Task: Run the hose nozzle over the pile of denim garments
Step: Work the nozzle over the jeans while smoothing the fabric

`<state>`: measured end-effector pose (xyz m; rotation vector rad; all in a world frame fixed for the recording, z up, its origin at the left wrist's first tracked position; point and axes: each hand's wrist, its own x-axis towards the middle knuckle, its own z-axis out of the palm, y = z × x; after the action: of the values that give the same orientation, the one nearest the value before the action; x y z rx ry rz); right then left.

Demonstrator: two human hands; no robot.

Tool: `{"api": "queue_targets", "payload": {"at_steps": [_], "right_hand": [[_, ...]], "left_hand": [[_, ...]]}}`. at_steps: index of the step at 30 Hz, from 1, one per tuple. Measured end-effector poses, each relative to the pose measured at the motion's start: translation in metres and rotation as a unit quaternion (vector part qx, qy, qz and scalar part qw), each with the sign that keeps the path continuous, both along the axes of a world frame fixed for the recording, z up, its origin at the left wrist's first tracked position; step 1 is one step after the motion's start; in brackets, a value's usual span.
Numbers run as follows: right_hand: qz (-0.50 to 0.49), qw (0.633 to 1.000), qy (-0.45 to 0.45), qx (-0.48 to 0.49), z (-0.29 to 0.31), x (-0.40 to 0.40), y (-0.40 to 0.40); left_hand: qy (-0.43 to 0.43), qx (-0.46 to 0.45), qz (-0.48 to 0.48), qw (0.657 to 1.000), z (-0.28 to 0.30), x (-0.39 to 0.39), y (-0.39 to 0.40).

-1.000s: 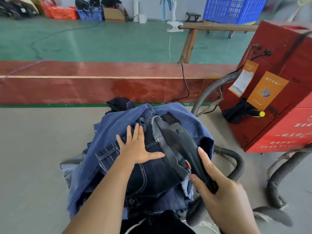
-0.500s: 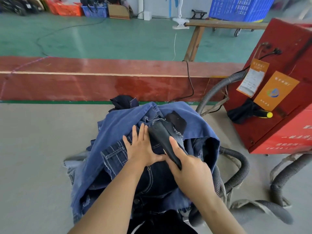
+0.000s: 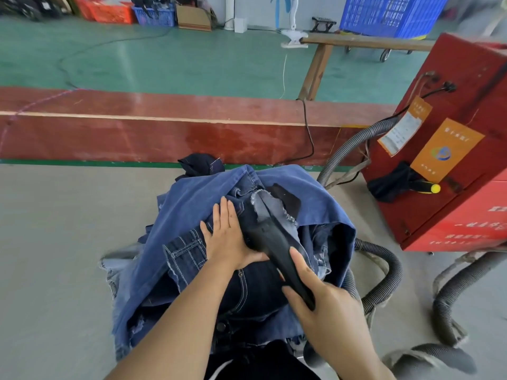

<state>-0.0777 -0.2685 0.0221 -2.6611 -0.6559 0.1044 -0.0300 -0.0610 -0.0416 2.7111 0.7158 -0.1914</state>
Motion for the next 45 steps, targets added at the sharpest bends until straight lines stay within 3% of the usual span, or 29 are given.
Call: {"api": "queue_targets", "payload": {"at_steps": [6,12,16,22,29,34,41,45], "right_hand": [[0.034,0.999,-0.006,0.018,0.01,0.036,0.04],[0.013,0.994,-0.024,0.102,0.012,0.003,-0.009],[-0.035,0.999,0.021,0.031,0.004,-0.006,-0.018],[0.011,0.999,-0.025,-0.021,0.002,0.025,0.031],[0.028,0.999,-0.012,0.043,0.017,0.025,0.011],[-0.008,1.0,0.021,0.017,0.006,-0.003,-0.017],[0.029,0.999,-0.016,-0.004,0.003,0.028,0.033],[0.045,0.998,-0.005,0.053,0.023,0.041,0.034]], "left_hand": [[0.01,-0.008,-0.01,1.0,0.0,0.0,0.005],[0.011,0.003,-0.009,1.0,-0.002,0.002,0.004],[0.002,0.001,-0.003,1.0,-0.003,0.002,0.003],[0.011,0.006,-0.009,1.0,-0.001,0.001,0.003],[0.006,-0.002,-0.01,1.0,-0.002,0.002,0.004],[0.004,0.006,-0.007,1.0,-0.004,0.003,0.004],[0.01,0.005,-0.009,1.0,-0.001,0.001,0.004],[0.002,0.002,-0.01,1.0,-0.002,0.001,0.005]]}}
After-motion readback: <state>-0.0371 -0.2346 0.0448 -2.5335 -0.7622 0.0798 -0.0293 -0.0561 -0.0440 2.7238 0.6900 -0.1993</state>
